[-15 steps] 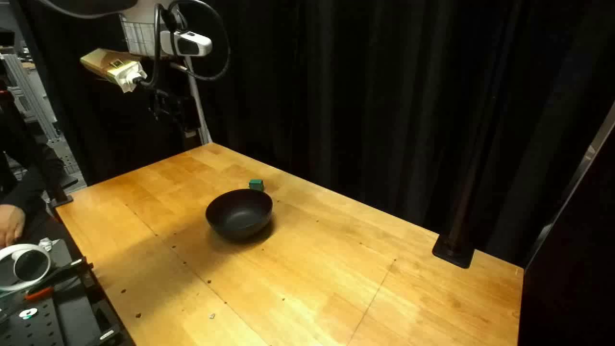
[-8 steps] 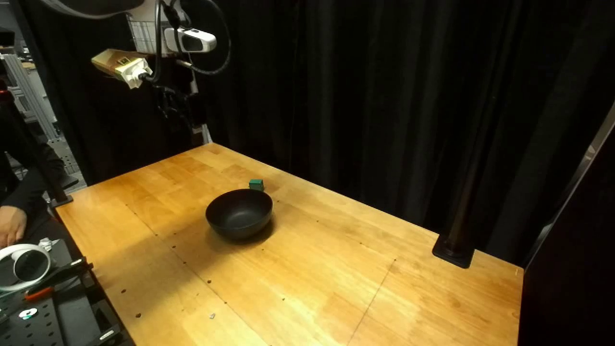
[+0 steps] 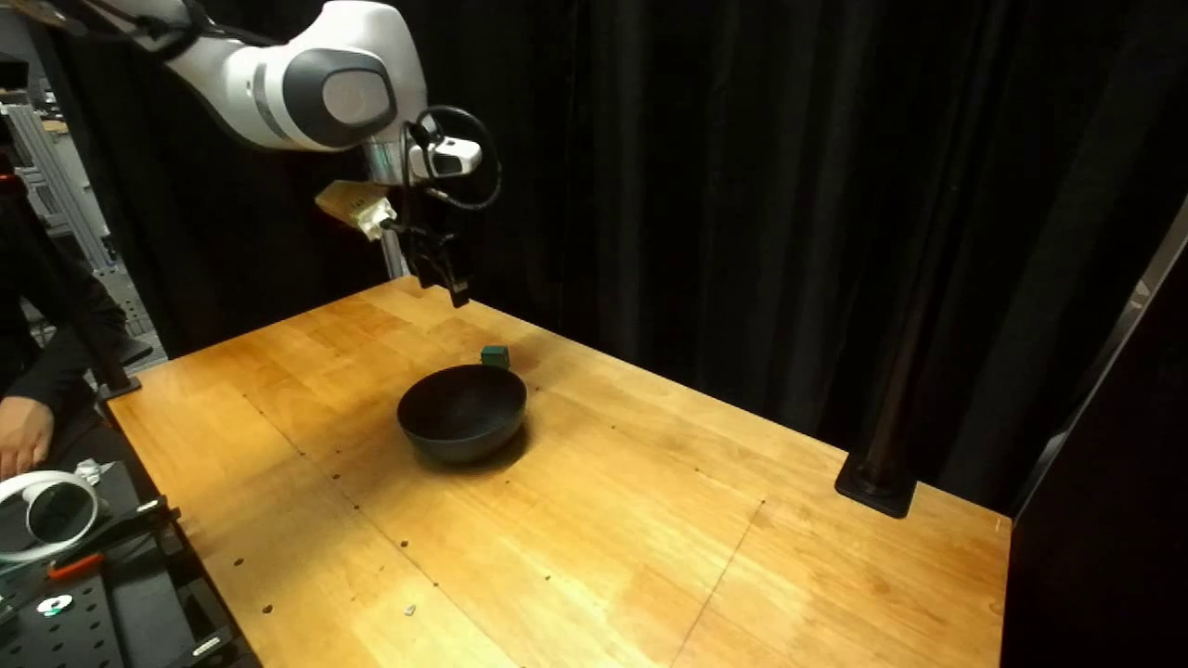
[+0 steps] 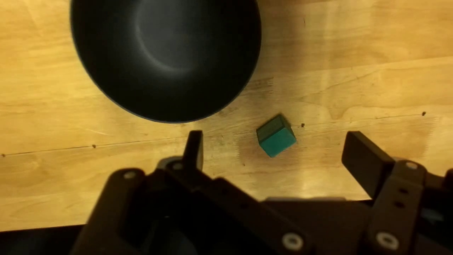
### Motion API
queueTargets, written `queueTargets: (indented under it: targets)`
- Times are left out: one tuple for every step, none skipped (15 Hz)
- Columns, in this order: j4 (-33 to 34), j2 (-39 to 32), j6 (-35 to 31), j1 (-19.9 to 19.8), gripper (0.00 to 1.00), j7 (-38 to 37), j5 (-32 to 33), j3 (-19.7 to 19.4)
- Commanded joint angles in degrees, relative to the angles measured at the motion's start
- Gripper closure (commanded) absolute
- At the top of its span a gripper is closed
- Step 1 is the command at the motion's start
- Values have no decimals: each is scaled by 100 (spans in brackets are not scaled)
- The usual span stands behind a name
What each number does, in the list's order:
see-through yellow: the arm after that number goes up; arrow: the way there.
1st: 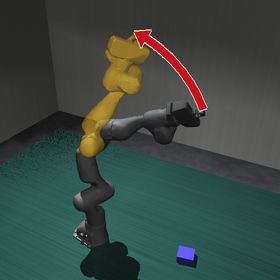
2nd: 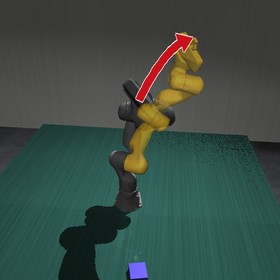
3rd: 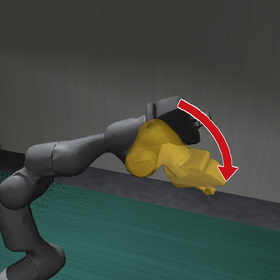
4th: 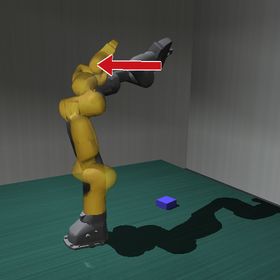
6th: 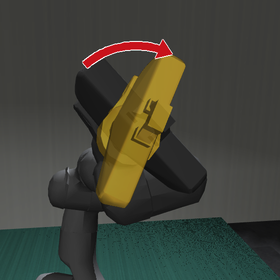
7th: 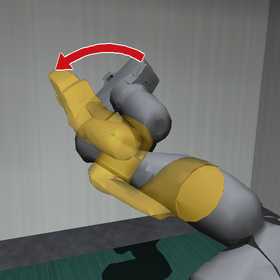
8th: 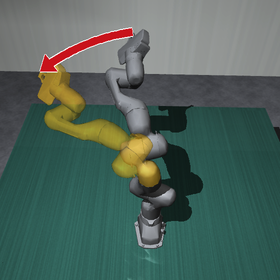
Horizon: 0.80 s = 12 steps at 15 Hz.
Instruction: Put the square inside the black bowl.
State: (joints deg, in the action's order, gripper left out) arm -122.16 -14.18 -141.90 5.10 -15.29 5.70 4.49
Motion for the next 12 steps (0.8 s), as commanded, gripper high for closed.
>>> queueTargets:
  targets:
    - [972,-1130,-309,243,0,-332,40,-181]
    - [1141,-1348,-363,307,0,-380,22,-232]
    - [1304,-1580,-448,341,0,-371,-43,-256]
    - [1457,-1759,-469,365,0,-365,-110,-273]
    - [1624,-1954,-463,394,0,-349,-166,-281]
    - [1783,-2126,-462,436,0,-363,-185,-306]
    - [1928,-2283,-459,461,0,-375,-202,-328]
    - [2058,-2425,-457,476,0,-385,-237,-335]
    - [2163,-2544,-459,498,0,-407,-257,-350]
    - [2266,-2665,-507,516,0,-424,-283,-362]
    - [2366,-2773,-507,510,0,-396,-339,-346]
    - [2450,-2859,-504,514,0,-384,-385,-343]
